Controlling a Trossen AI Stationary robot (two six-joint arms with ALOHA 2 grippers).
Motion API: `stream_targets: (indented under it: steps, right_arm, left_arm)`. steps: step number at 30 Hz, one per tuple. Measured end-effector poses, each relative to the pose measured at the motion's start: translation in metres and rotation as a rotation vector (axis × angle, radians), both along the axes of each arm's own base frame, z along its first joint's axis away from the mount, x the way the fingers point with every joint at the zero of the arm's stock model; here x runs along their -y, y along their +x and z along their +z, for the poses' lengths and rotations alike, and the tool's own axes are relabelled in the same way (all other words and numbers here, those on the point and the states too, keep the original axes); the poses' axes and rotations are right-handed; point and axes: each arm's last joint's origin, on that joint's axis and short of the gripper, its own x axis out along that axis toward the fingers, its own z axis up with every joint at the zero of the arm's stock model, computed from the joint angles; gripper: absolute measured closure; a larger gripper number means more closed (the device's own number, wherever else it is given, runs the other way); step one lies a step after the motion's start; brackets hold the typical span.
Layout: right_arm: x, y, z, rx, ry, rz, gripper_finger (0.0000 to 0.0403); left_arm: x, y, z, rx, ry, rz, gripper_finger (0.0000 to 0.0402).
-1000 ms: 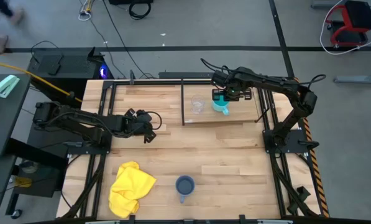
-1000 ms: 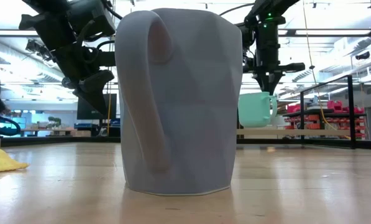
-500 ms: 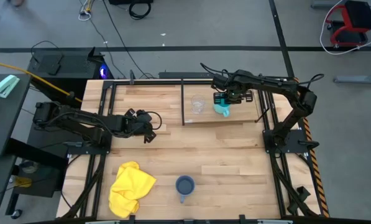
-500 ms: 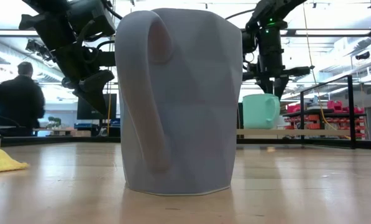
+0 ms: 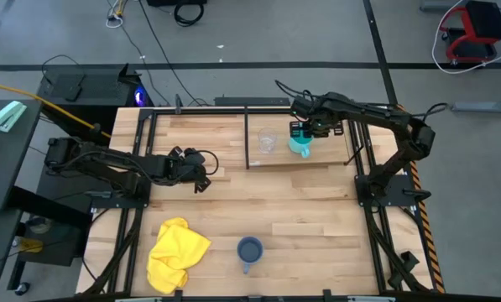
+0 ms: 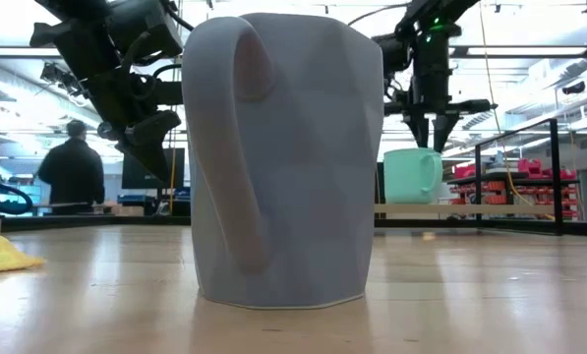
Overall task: Stack small to large cups/mugs on shelf
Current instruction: Put the light blue mug on the shelf
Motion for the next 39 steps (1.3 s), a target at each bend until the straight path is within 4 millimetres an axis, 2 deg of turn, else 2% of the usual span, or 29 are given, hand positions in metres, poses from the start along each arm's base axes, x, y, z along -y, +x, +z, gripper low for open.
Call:
stream_targets:
  steps: [7,12,15,18,21,26,31,39]
  right_arm:
    - [-0.023,-0.018,0.035,0.11,-0.071,0.09,0.0302]
    - [-0.049,-0.036,0.062,0.178,-0.159,0.197,0.0309]
    - [-0.069,-0.045,0.068,0.167,-0.233,0.252,0.0323]
    - [-0.089,-0.05,0.057,0.138,-0.256,0.302,0.0358]
    - [-0.107,-0.053,0.035,0.075,-0.268,0.359,0.0394]
    - [-0.128,-0.054,-0.011,0.025,-0.32,0.385,0.0394]
    - [-0.124,-0.049,-0.044,0.082,-0.361,0.379,0.0397]
    - [-0.108,-0.045,-0.049,0.103,-0.4,0.353,0.04]
  left_arm:
    - [0.0,0.0,0.0,0.0,0.0,0.0,0.0382]
    - [0.0,0.0,0.0,0.0,0.0,0.001,0.0385]
    - [0.0,0.0,0.0,0.0,0.0,0.001,0.0381]
    - [0.0,0.0,0.0,0.001,-0.001,0.001,0.0377]
    - [0.0,0.0,0.0,0.001,-0.001,0.002,0.0379]
    - [0.0,0.0,0.0,0.002,-0.001,0.002,0.0387]
    - [0.0,0.002,0.001,0.024,-0.001,0.003,0.0387]
    - [0.0,0.004,0.002,0.048,-0.001,0.001,0.0378]
